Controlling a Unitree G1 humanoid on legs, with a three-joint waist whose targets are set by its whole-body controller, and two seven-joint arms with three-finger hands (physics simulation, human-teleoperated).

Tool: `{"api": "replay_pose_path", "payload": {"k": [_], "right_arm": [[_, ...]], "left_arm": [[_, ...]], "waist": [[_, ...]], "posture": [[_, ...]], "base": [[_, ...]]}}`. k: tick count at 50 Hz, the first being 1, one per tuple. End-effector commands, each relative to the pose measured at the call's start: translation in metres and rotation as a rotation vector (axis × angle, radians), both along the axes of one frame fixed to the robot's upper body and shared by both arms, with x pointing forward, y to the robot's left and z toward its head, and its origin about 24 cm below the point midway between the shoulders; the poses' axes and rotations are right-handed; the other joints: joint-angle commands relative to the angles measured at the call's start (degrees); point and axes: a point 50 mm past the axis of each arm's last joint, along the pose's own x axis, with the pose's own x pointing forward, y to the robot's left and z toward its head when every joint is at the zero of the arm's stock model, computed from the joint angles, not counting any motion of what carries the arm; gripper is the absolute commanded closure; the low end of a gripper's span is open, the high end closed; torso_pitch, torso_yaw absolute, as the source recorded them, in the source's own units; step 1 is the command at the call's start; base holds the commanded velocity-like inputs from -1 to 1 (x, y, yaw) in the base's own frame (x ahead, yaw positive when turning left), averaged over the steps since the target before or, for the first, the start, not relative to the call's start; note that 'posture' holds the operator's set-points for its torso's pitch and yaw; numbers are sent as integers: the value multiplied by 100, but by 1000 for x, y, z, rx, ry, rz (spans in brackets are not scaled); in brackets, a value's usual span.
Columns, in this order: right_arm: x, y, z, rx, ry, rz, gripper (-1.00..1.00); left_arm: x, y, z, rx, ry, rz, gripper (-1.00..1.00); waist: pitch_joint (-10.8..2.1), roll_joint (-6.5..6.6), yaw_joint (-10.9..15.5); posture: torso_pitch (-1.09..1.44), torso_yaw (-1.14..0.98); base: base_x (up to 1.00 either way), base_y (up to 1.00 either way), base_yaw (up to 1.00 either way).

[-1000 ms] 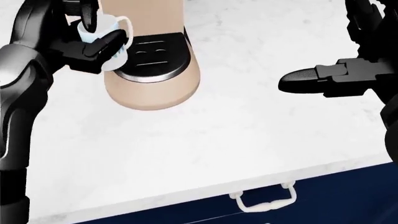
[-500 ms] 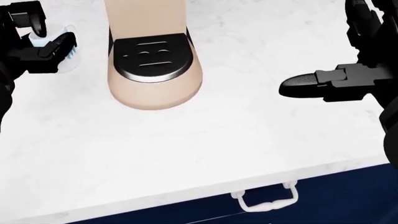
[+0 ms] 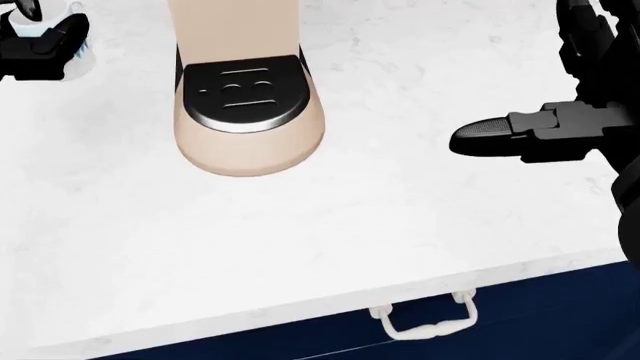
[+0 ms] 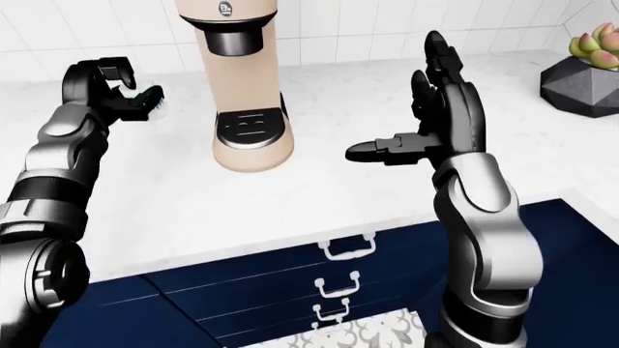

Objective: Pick the mug from under the coffee machine dispenser and place it on the counter.

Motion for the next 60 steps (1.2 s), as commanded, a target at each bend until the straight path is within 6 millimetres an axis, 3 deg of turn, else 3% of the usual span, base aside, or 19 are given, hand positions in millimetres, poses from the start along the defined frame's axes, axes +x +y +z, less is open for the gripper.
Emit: {"api": "replay_pose_path", "payload": {"k": [1,11,27,60], "right_arm": [[-5,0,15,-13,-83,-4,-100],[-5,0,13,-14,-79,-4,-100],[-5,0,11,-15,-77,-5,-100],[-7,0,12,-17,-81,-1,-100]], "left_arm": [[-1,-2,32,39,-134,2,100],[-1,4,20,128,-114,96,100],[-3,4,-18,60,-80,159,100],[-2,3,-36,46,45,160,100]], "waist": [[-159,12,-1],[-175,16,-20],[-197,26,-26],[-208,39,-30]], "posture": [[0,0],[0,0],[0,0],[0,0]], "base": [[0,0,0],[0,0,0],[0,0,0],[0,0,0]]}}
